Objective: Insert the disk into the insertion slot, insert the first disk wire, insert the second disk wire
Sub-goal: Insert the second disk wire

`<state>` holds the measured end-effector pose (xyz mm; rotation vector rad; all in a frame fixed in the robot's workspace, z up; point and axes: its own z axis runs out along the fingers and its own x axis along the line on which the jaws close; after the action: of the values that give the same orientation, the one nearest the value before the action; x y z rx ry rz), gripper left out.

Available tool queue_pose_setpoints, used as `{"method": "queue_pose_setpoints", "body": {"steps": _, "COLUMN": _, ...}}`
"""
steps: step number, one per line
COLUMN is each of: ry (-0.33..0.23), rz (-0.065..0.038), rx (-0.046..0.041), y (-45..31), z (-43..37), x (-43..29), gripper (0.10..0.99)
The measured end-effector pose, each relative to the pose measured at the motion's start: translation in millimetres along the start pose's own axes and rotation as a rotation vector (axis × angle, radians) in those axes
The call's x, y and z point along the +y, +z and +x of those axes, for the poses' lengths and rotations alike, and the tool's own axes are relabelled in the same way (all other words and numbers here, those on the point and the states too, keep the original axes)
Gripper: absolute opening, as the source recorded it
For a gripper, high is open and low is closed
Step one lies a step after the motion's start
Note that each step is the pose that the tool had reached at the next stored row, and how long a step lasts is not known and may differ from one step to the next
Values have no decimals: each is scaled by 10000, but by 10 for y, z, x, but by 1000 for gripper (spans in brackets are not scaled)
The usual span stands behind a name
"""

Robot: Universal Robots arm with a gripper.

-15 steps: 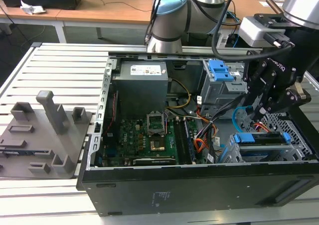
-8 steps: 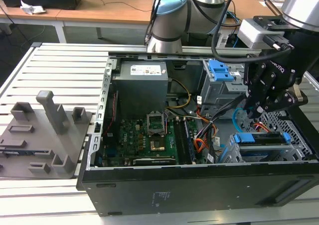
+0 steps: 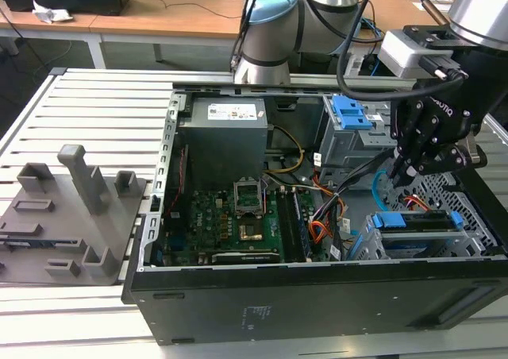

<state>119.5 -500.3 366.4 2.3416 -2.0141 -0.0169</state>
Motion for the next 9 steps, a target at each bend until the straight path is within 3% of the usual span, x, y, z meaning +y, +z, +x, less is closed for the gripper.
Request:
{"method": "queue_pose_setpoints", "body": {"steps": 4, "ry": 0, "rz": 0, "rx": 1, "y": 1, "z": 13, "x": 2, "gripper": 165}}
{"method": "queue_pose_setpoints", "body": {"steps": 9, "ry": 1, "rz": 0, "rx": 2, "y": 5, "z": 156, "x": 24, "gripper": 165}}
